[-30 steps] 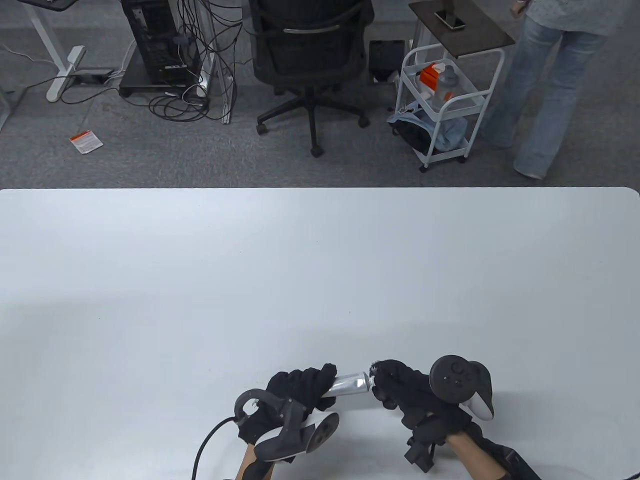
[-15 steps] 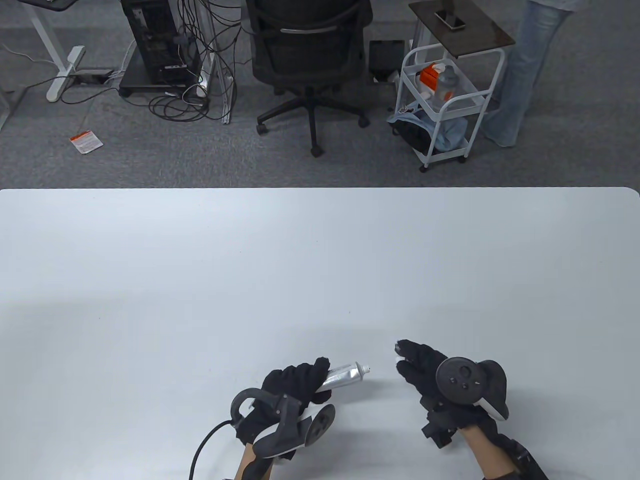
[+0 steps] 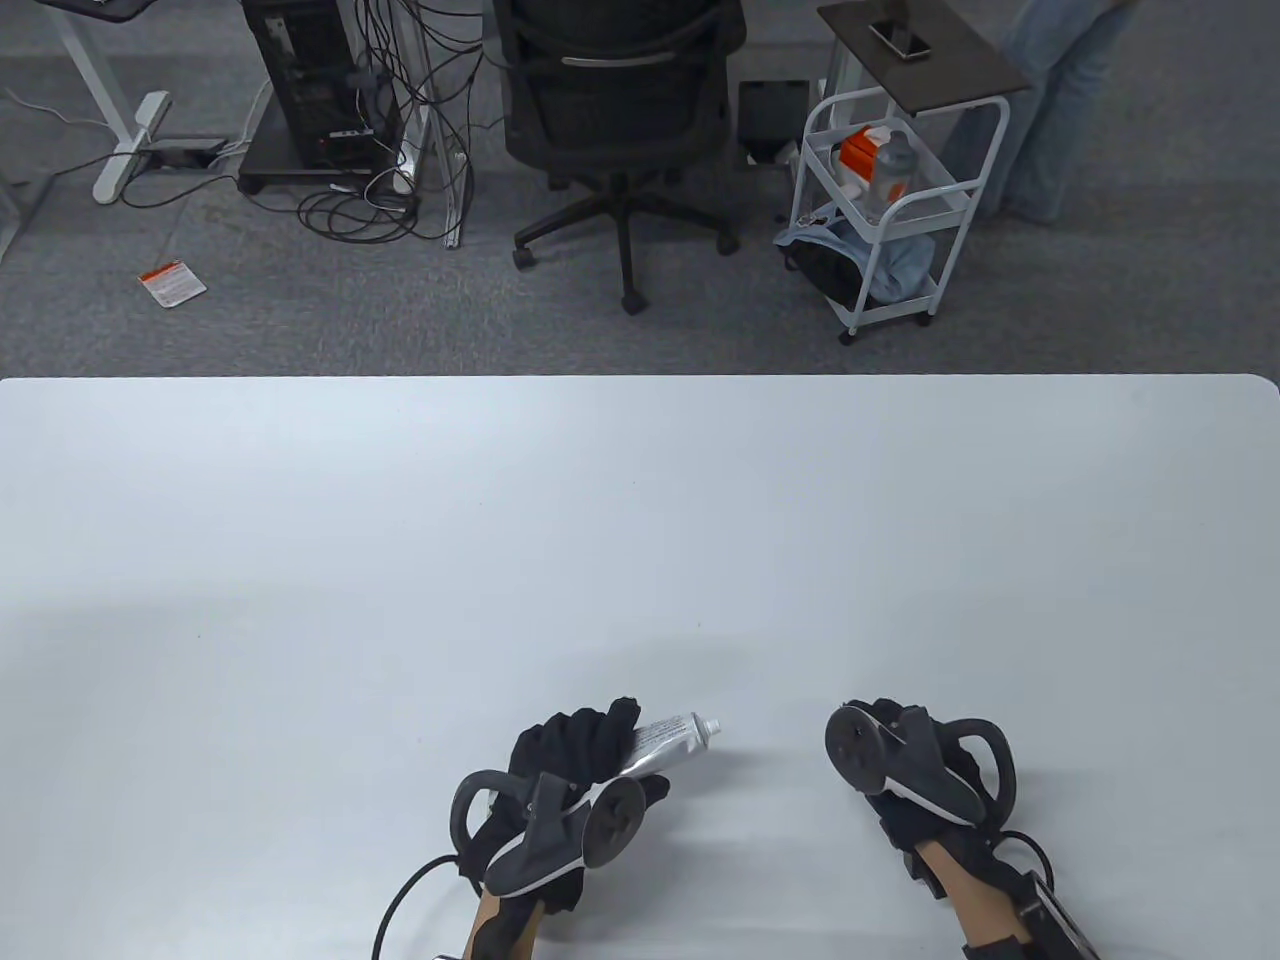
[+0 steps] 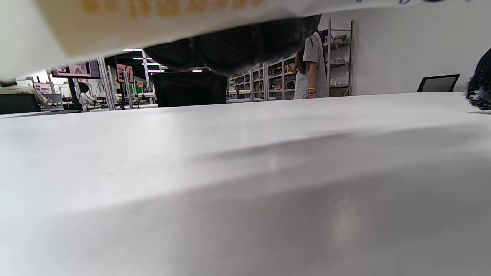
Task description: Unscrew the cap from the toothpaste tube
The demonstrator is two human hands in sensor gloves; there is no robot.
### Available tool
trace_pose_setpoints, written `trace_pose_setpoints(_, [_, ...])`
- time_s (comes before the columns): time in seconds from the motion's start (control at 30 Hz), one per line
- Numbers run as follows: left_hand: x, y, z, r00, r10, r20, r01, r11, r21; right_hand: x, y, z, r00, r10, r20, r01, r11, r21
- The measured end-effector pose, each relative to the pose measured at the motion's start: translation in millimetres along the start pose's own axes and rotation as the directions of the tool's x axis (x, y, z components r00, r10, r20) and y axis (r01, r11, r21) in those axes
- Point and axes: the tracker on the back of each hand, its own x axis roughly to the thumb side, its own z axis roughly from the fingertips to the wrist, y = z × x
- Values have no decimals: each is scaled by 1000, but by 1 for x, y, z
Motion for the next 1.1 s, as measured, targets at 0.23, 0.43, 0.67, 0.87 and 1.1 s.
trace_pose_setpoints(0.23, [-4,-4,-5,996,-42,-79,39,998,-42,0,-1,2,1000,-8,-13,8,1000,-9])
trace_pose_setpoints(0.43, [-17,-14,-15,970,-164,-179,145,983,-116,-4,-13,14,995,-101,-9,96,972,-217])
trace_pose_setpoints(0.67, [-30,-27,-24,954,-218,-205,159,949,-271,-4,-18,19,994,-113,15,113,965,-235])
trace_pose_setpoints(0.87, [-33,-29,-27,948,-227,-225,156,943,-294,-2,-18,20,994,-103,20,105,967,-232])
trace_pose_setpoints(1.1, [-36,-29,-26,950,-212,-229,130,936,-328,-1,-18,20,996,-92,11,92,966,-242])
